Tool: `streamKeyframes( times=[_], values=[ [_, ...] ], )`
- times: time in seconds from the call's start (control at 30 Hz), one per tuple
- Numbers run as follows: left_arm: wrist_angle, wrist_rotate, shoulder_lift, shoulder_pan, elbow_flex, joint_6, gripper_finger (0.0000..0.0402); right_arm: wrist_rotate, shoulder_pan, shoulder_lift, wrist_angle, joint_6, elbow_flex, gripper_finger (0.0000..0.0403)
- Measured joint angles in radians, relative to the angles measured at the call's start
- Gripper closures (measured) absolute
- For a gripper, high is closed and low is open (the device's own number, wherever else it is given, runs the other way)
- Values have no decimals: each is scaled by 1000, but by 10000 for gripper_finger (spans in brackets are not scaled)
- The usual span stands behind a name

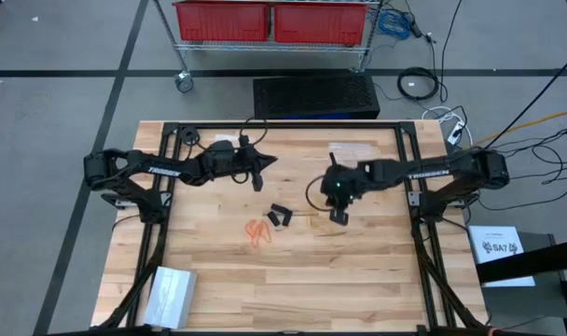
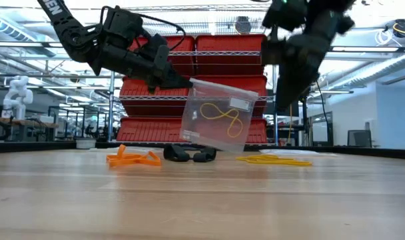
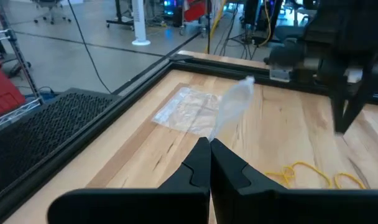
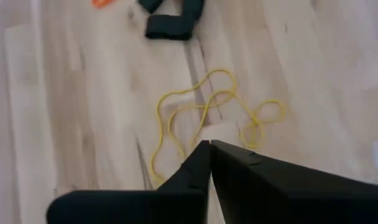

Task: Sort rubber bands
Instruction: Put the middle yellow rubber band into the middle transparent zip bag

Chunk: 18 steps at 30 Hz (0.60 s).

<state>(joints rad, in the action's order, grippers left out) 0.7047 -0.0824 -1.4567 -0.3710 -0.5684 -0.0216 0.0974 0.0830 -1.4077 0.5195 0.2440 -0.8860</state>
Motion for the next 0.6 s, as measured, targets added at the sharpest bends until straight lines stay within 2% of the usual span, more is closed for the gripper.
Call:
streamKeyframes(
  times=[0.1,0.2,0.33,0.43,0.6],
  values=[
    [-9,-14,0,-9,5,0,402,-37,-9,-12,-179,106,103,370],
    [-6,-16,0,-10,5,1,402,-83,-8,-31,-269,155,158,332],
    [-6,-19,0,-9,5,1,402,-173,-8,-73,-283,160,164,269],
    [-7,-19,0,-9,5,1,402,-179,-8,-112,-317,134,164,226],
    [-14,-19,0,-8,5,1,402,-180,-5,-178,-333,109,164,197]
  ],
)
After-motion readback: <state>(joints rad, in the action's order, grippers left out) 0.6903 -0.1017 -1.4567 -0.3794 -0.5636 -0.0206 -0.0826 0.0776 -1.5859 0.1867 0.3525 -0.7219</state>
